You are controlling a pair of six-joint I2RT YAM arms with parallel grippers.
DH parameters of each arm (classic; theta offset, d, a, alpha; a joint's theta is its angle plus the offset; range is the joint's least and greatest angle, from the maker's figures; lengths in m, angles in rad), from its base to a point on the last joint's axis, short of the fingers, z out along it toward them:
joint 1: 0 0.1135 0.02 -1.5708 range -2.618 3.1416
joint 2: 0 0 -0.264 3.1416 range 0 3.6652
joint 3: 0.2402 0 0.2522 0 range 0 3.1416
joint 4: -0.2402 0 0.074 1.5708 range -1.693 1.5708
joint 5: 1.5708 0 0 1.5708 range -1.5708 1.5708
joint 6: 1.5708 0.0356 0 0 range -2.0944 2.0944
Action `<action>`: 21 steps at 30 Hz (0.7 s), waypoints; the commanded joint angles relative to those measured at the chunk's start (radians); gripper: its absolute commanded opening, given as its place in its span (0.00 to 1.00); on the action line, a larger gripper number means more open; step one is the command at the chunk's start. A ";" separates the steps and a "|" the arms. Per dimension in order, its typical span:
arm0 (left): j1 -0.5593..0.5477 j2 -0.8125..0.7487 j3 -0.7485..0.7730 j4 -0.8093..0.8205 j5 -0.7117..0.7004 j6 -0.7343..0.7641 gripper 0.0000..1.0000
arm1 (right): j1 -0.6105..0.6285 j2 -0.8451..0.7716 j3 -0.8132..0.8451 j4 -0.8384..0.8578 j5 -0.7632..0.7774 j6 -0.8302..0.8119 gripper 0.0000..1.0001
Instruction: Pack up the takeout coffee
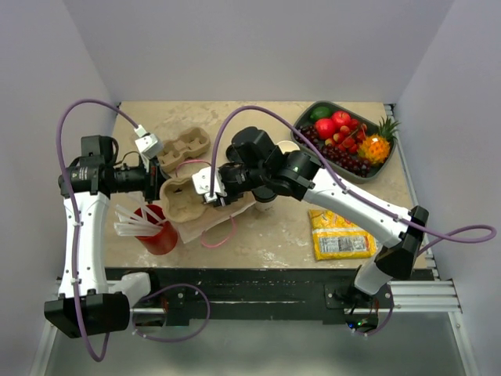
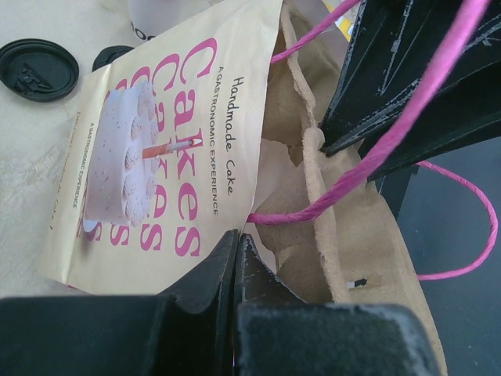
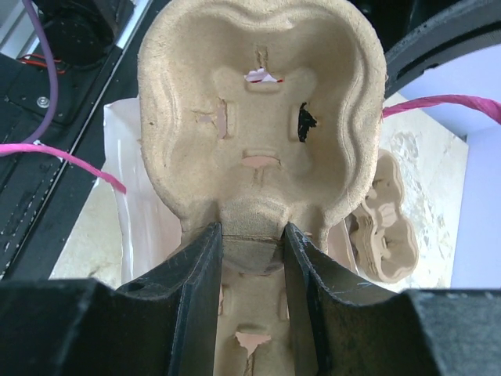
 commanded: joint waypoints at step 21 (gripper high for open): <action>-0.004 0.079 0.080 -0.090 0.011 0.098 0.00 | -0.005 -0.096 -0.133 -0.023 0.002 -0.311 0.00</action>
